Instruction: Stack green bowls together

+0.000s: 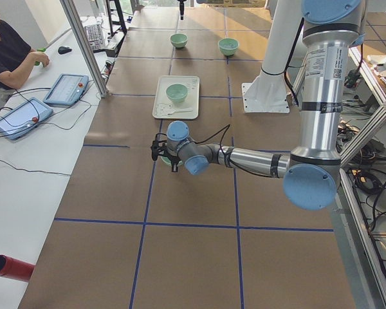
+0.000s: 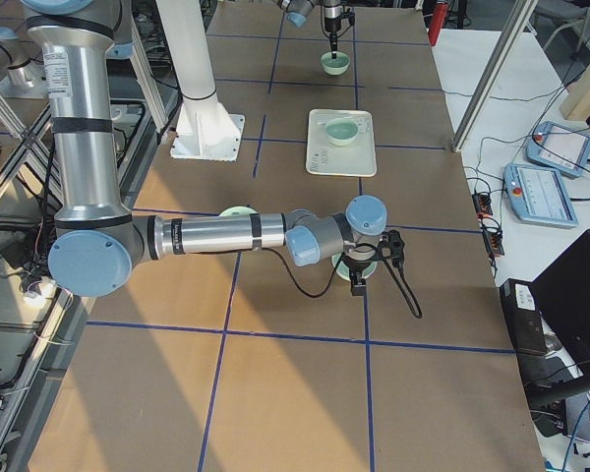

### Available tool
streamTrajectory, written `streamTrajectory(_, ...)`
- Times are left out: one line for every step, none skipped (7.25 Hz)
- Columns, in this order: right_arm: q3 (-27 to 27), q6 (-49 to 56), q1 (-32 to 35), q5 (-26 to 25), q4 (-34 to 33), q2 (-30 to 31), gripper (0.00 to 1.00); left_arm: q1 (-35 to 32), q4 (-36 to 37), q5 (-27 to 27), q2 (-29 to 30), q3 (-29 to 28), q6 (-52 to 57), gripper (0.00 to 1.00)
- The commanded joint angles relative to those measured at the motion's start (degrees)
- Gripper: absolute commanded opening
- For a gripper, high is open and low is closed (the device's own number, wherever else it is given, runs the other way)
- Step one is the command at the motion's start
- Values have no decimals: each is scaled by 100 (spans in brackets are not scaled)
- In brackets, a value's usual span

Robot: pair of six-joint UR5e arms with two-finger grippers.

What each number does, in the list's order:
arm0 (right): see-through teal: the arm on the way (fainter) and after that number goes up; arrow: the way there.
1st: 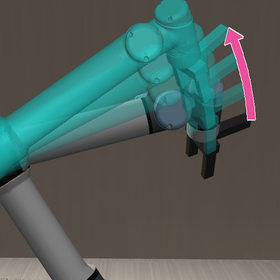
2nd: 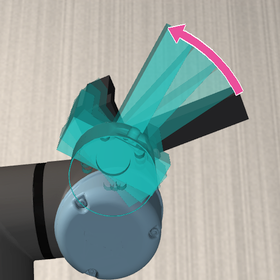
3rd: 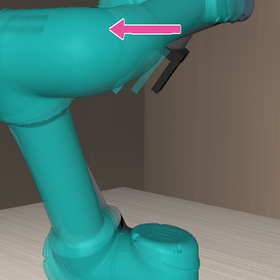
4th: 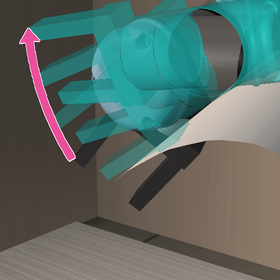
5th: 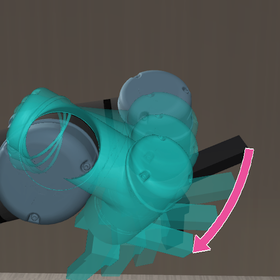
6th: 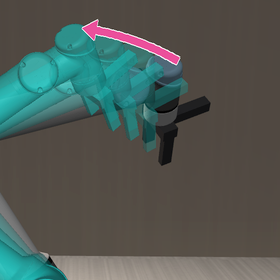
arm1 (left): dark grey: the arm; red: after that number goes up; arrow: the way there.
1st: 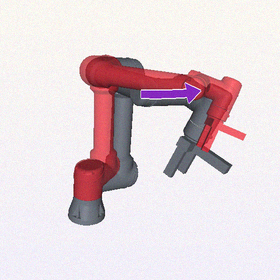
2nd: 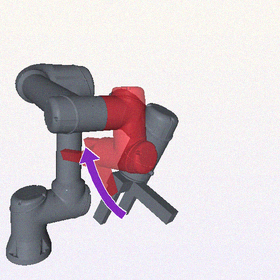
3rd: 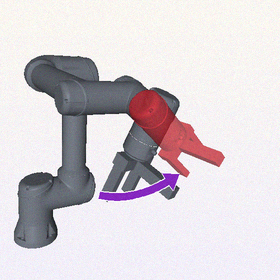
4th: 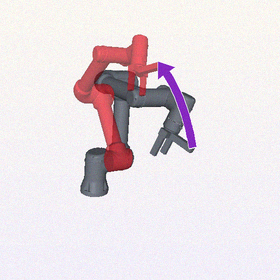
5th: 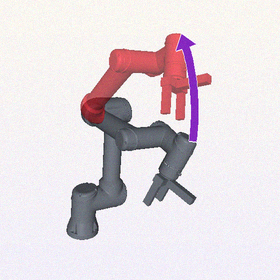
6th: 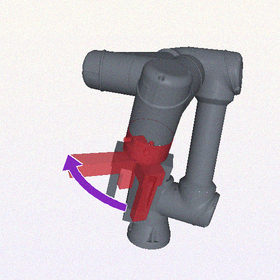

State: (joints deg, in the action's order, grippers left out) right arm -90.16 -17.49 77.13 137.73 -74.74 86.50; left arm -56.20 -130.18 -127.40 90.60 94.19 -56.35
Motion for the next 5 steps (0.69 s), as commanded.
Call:
streamTrajectory(270,-18,-101,-35,-5,-203,100,-232,1119,-434,79,887,-16,0)
streamTrajectory(428,-26,-171,-44,-5,-361,100,-251,1718,-435,612,1056,-225,0)
streamTrajectory(499,-140,-241,-61,47,-441,100,-242,2229,-417,1217,1093,-853,0)
streamTrajectory(622,-558,-407,-366,552,-441,100,-233,2686,-417,1711,1145,-1234,0)
streamTrajectory(1014,-1180,-731,-561,1419,-459,100,-190,3039,-408,2229,1120,-1655,0)
